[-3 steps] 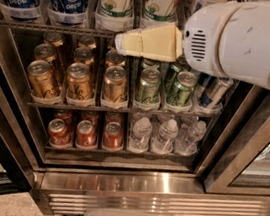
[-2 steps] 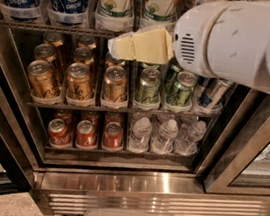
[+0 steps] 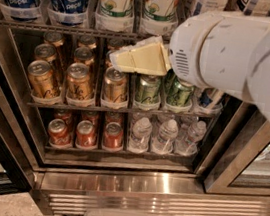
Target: Pick 7up can from middle shelf of fridge
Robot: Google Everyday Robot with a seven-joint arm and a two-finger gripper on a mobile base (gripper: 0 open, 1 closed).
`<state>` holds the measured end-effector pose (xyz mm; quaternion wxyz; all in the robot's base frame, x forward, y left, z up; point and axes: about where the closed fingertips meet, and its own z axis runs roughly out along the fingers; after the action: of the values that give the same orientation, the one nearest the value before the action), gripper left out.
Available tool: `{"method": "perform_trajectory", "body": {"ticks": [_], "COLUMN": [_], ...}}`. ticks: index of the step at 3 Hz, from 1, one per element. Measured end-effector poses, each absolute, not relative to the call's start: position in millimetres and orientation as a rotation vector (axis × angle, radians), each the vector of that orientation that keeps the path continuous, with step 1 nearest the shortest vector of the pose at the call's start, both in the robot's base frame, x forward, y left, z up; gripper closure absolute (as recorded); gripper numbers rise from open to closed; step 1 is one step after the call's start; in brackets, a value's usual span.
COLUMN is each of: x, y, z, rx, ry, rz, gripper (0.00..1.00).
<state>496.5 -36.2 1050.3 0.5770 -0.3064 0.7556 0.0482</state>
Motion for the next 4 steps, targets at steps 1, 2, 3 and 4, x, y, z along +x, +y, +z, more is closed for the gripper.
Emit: {"method": "perform_trajectory", "body": {"ticks": [1, 2, 3, 4], "x": [493.5, 494.4, 501.2, 500.9], "y": [-42.1, -41.5, -29.4, -27.6], "z": [1047.9, 1053.0, 1069.8, 1071.9], "rx": [-0.697, -0.673, -0.64, -0.642], "ry": [1.752, 1.714, 1.636, 1.631], "rz": [0.067, 0.055, 0.082, 0.081], "gripper": [0.0, 0.0, 0.0, 0.0]}}
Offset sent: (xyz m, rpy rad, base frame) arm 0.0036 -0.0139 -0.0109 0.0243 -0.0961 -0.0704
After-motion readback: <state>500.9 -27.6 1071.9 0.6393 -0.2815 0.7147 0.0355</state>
